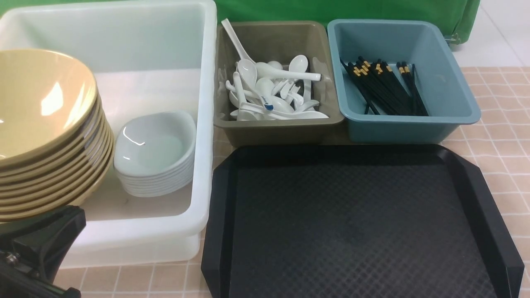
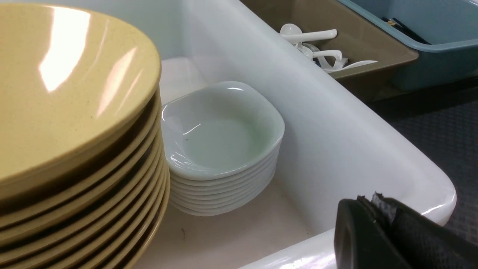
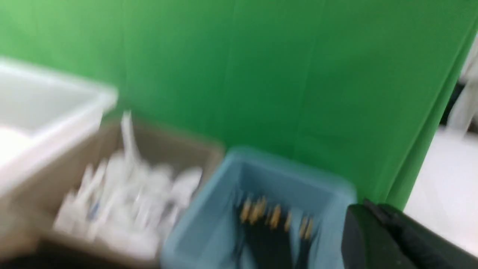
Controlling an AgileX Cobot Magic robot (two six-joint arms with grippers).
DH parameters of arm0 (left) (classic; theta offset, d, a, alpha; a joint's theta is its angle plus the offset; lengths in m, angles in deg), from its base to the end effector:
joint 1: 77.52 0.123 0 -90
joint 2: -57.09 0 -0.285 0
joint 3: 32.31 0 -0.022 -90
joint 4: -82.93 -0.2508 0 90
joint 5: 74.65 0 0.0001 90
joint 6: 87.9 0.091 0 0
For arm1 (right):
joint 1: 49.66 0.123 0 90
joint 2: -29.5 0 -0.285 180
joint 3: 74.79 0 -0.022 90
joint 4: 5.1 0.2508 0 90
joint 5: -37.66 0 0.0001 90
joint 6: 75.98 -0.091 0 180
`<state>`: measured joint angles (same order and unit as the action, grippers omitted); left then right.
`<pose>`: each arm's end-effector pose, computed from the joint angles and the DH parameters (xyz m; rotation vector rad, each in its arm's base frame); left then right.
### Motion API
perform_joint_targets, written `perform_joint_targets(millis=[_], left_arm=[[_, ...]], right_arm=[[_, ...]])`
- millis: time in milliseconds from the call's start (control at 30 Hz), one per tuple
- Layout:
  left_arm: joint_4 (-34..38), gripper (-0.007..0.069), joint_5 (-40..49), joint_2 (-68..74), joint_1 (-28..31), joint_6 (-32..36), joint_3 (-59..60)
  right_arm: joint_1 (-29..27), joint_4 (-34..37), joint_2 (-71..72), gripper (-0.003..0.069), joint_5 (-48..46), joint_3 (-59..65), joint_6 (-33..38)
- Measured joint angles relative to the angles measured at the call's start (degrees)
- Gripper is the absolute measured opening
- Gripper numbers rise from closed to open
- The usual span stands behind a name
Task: On brown table put chopsticks spoon bowls plates into blue grey white boxes.
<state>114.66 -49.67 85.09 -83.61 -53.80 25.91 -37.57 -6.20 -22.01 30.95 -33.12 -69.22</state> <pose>0.0790 -0.0288 0.2680 0.3312 1.8508 -0.2257 0.1603 0.0341 0.3384 -0.3003 1.7176 0.0522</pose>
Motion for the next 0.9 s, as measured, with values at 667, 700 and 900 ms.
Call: perform_joint_targets(millis=[667,700,900], left_arm=[[0.00,0.0001,0.07,0.00,0.00,0.00,0.00],[0.00,0.0001,0.07,0.00,0.00,0.00,0.00],[0.00,0.0001,0.39,0.00,0.00,0.05,0.00]], right_arm=[[-1.64,0.12,20.21,0.0040,1.75,36.92,-8.52],[-2.84,0.12,24.09,0.0041,0.75,36.91,-8.52],[-12.57,0.12,42.95,0.0046,-3.23,36.98,-8.52]])
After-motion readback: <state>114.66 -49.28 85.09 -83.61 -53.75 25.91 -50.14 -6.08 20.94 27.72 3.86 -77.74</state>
